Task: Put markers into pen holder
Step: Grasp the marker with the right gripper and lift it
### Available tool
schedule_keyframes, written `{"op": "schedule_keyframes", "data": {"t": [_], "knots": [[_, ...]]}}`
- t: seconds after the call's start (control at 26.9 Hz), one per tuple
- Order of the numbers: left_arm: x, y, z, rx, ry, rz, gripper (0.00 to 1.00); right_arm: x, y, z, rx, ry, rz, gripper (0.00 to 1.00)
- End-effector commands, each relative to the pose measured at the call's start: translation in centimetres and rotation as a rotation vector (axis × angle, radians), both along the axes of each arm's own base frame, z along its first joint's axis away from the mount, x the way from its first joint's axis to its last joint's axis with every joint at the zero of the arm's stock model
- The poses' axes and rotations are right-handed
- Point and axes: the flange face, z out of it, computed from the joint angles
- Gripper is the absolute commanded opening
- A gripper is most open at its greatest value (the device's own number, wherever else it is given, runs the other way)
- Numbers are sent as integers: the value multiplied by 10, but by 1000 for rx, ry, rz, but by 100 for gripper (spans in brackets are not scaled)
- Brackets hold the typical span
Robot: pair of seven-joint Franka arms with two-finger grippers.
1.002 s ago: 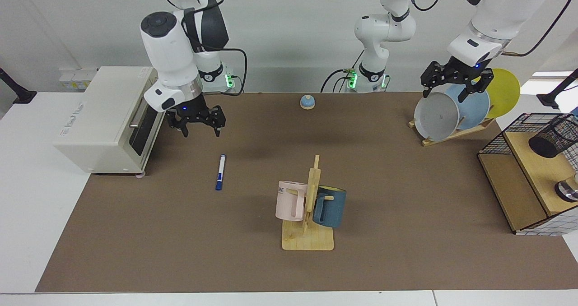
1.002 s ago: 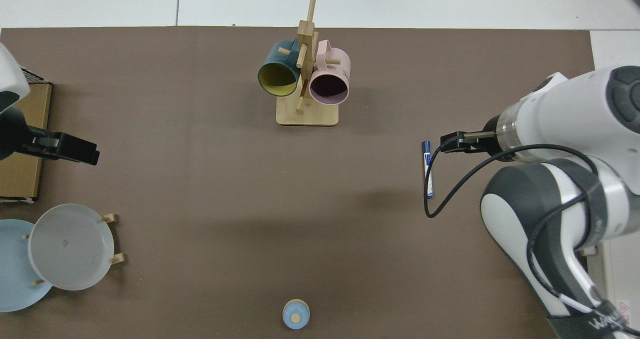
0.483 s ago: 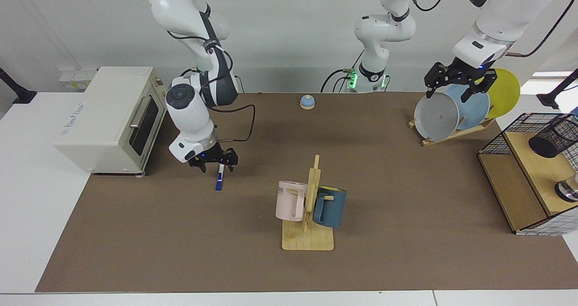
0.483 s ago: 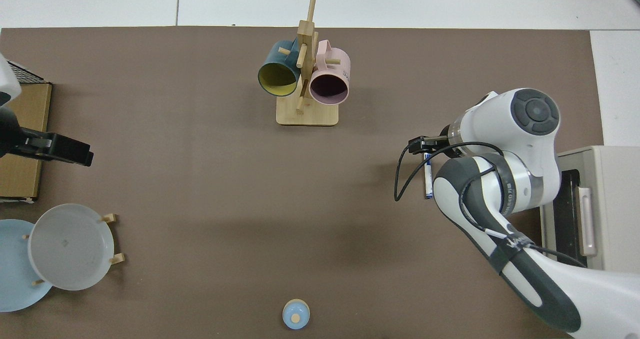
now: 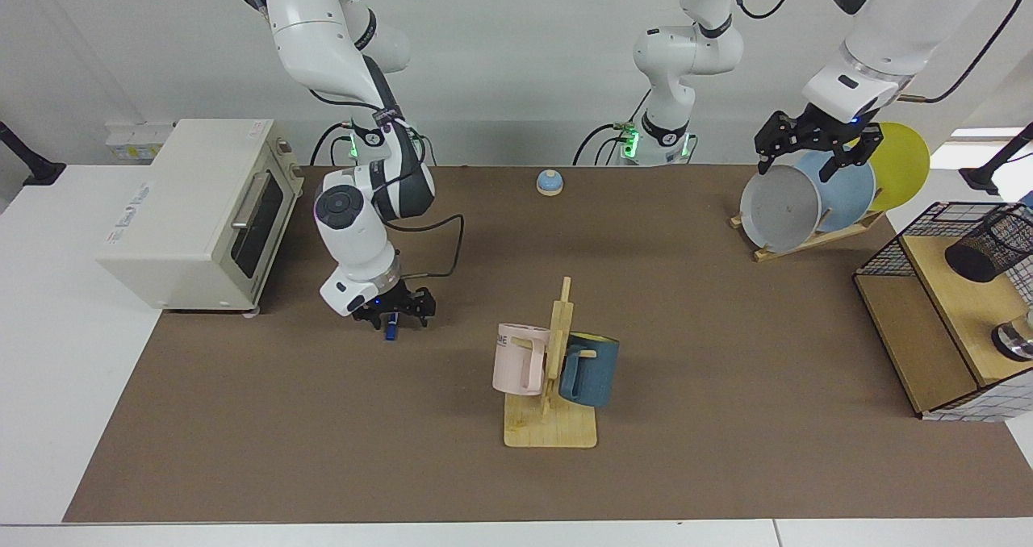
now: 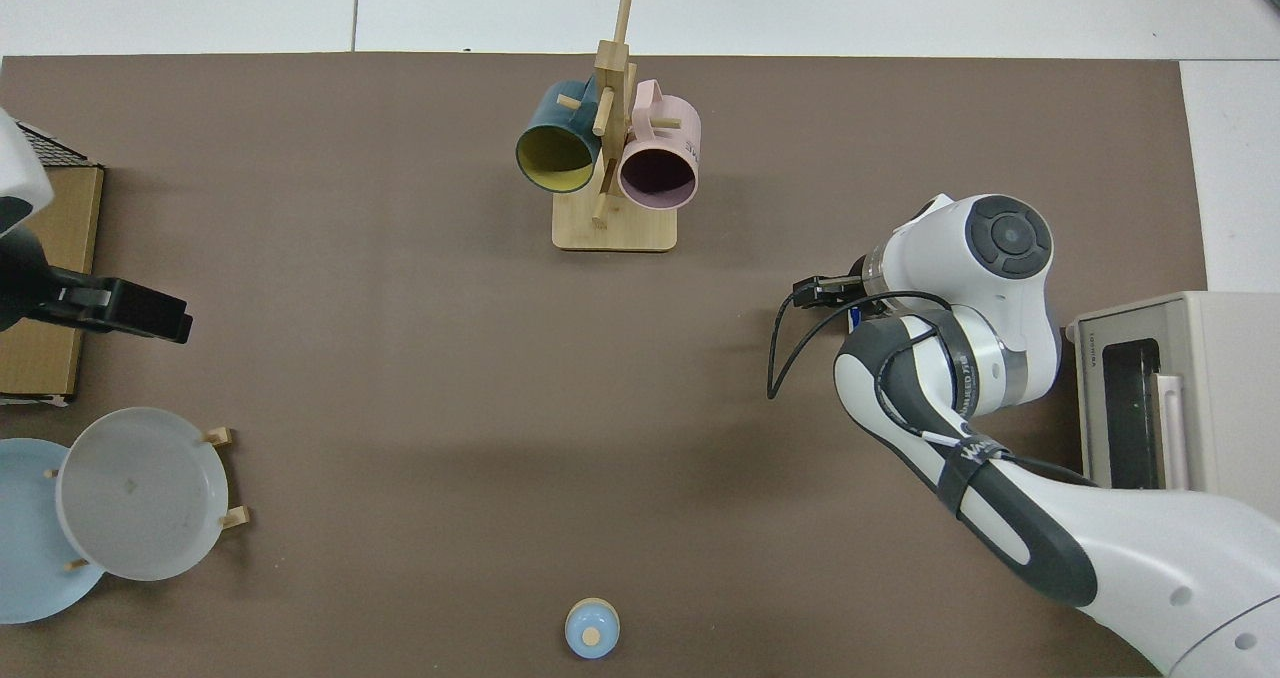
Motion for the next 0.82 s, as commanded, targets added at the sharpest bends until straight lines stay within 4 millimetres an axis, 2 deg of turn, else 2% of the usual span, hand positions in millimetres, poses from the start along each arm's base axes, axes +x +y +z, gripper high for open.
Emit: {"op": "schedule_keyframes", "data": {"t": [0.0, 0.3, 0.41, 0.78], "knots": [[-10, 2, -2, -12, -9, 0, 100, 1, -3, -4, -17, -19, 34, 99], [-14, 2, -5, -11, -9, 0, 100, -4, -11, -7, -22, -2, 26, 95], [-13, 2, -4, -12, -17, -1, 100, -4, -11, -8, -23, 1, 26, 86], [-12, 2, -3, -12, -23, -1, 100, -5, -11, -8, -25, 10, 25, 40]]}}
